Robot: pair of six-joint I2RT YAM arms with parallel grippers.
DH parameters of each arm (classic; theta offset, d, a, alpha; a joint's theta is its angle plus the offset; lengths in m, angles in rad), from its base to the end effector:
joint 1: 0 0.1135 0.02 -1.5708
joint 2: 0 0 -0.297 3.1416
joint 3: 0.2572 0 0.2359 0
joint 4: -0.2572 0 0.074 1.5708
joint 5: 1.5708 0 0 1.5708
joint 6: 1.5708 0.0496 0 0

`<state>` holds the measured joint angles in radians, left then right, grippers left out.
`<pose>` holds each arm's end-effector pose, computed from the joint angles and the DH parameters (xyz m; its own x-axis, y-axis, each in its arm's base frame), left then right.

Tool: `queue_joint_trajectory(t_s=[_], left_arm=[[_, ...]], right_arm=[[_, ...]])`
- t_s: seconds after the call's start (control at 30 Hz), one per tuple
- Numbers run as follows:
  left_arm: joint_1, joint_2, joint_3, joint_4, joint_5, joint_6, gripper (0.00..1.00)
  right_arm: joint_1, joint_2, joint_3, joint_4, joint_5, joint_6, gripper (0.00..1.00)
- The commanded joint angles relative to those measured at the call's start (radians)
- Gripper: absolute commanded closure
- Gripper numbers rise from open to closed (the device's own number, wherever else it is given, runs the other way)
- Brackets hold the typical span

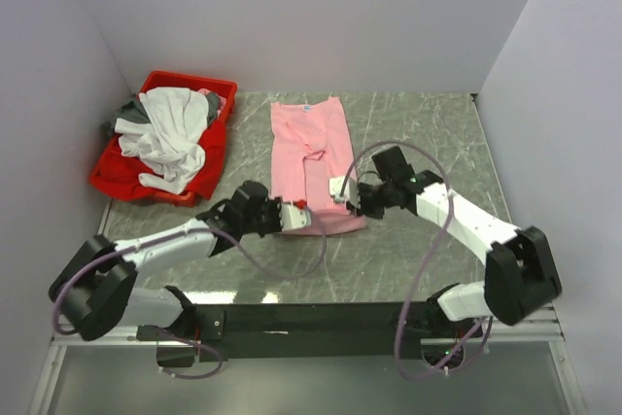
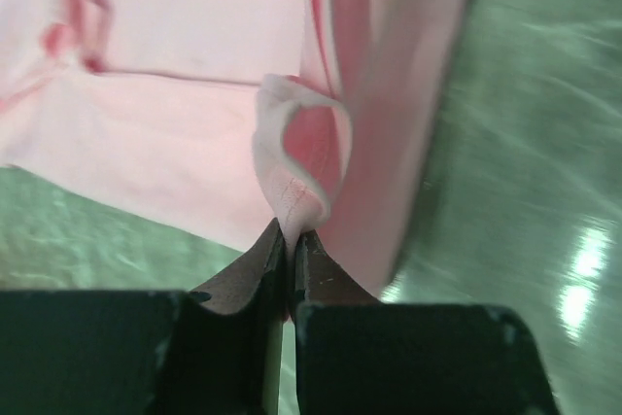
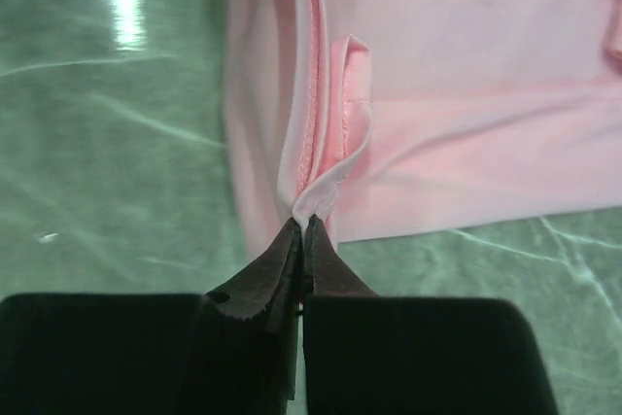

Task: Fold and stack the t-shirts
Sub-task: Fold the tshirt

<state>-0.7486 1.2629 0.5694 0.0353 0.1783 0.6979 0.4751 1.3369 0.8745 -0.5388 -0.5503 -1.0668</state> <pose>0.1705 -0.1704 0.2217 0.1531 0.7210 -0.6758 0.8800 0.2117 0.4252 0.2058 0.1351 0.2564 0.1994 -0.7368 -0.6461 -0.9651 -0.0336 -0.2596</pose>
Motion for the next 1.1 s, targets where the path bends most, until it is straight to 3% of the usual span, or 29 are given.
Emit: queue_joint_trajectory(t_s=[0.0, 0.3, 0.57, 0.93, 0.97, 1.0, 1.03, 1.07], left_arm=[[0.096, 0.082, 0.116, 0.087, 0.127, 0.077, 1.00], [0.267, 0.387, 0.436, 0.115, 0.196, 0.101, 1.00], [0.336, 0.573, 0.604, 0.083, 0.225, 0.103, 1.00], [0.365, 0.678, 0.701, 0.083, 0.242, 0.088, 1.00], [0.367, 0.682, 0.699, 0.090, 0.234, 0.080, 0.98], [0.368, 0.687, 0.701, 0.101, 0.210, 0.059, 0.93], [0.368, 0.688, 0.702, 0.136, 0.188, 0.039, 0.66], [0.368, 0.688, 0.702, 0.167, 0.161, 0.010, 0.52]], right_arm=[[-0.050, 0.106, 0.130, -0.010, -0.016, 0.021, 1.00], [-0.130, 0.407, 0.455, 0.039, 0.061, 0.155, 1.00], [-0.138, 0.619, 0.702, 0.054, 0.121, 0.228, 1.00], [-0.142, 0.729, 0.813, 0.057, 0.162, 0.269, 0.99], [-0.144, 0.737, 0.820, 0.060, 0.170, 0.277, 0.96], [-0.144, 0.749, 0.827, 0.071, 0.177, 0.297, 0.81], [-0.144, 0.752, 0.833, 0.085, 0.188, 0.312, 0.67], [-0.144, 0.754, 0.833, 0.106, 0.202, 0.335, 0.57]])
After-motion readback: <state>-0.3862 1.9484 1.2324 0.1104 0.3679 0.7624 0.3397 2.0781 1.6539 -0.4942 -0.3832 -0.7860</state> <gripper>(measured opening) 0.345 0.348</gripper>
